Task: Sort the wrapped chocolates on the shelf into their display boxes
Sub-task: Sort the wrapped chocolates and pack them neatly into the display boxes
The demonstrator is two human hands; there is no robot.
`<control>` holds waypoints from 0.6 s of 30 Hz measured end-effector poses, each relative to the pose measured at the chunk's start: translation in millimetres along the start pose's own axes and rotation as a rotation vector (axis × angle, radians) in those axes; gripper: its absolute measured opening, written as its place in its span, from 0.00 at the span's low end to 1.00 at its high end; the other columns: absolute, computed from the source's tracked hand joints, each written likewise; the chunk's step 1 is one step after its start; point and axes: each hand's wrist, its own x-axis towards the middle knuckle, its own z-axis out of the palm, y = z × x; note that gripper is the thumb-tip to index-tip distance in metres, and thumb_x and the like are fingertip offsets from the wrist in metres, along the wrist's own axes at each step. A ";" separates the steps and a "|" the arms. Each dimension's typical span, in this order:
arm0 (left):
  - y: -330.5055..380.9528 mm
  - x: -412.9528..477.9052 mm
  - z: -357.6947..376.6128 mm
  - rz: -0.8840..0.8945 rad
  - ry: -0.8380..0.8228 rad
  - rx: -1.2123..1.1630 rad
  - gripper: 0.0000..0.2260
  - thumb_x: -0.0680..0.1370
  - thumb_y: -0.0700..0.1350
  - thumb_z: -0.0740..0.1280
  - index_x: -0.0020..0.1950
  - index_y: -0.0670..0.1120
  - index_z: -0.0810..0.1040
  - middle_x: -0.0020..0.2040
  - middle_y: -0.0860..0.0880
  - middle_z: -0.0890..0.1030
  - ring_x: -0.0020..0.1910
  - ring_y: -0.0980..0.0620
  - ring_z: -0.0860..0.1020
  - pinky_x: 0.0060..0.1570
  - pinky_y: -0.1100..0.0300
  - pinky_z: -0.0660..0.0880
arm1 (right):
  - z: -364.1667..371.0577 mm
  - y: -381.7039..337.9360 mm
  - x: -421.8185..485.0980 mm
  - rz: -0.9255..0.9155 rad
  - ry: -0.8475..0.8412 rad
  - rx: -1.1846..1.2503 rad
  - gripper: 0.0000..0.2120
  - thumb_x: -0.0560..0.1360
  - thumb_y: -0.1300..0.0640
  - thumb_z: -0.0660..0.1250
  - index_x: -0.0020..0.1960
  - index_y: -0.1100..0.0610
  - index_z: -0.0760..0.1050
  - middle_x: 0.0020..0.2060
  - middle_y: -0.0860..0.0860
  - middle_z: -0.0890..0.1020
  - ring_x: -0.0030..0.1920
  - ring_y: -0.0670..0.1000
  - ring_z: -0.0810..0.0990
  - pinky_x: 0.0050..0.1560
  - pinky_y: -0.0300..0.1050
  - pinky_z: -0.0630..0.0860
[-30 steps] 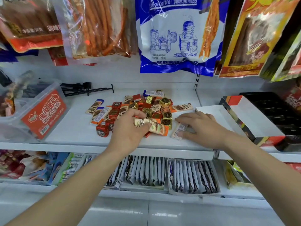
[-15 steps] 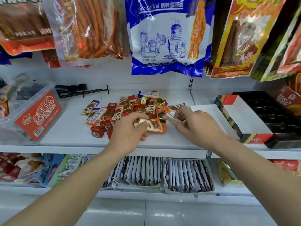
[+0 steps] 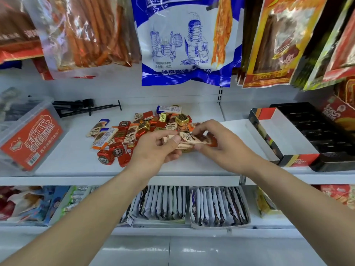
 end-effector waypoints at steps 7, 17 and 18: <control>31.2 -4.4 24.8 0.037 -0.013 0.099 0.11 0.76 0.37 0.71 0.58 0.43 0.80 0.46 0.43 0.86 0.38 0.49 0.84 0.31 0.68 0.77 | -31.2 -13.6 -9.7 0.031 0.117 -0.063 0.18 0.70 0.50 0.77 0.59 0.45 0.79 0.54 0.41 0.81 0.55 0.43 0.76 0.52 0.37 0.70; 57.0 -30.2 156.5 0.156 -0.256 0.134 0.07 0.78 0.38 0.69 0.54 0.48 0.82 0.47 0.44 0.85 0.40 0.49 0.85 0.44 0.58 0.82 | -130.7 0.9 -112.3 0.274 0.230 0.129 0.15 0.78 0.49 0.68 0.65 0.47 0.77 0.49 0.45 0.82 0.42 0.41 0.80 0.43 0.36 0.77; 55.9 -30.1 171.6 0.183 -0.287 0.155 0.08 0.78 0.39 0.69 0.54 0.49 0.82 0.49 0.46 0.85 0.42 0.49 0.86 0.47 0.56 0.82 | -140.6 4.8 -122.6 0.279 0.275 0.145 0.14 0.77 0.52 0.69 0.63 0.49 0.79 0.49 0.45 0.82 0.43 0.42 0.80 0.42 0.34 0.76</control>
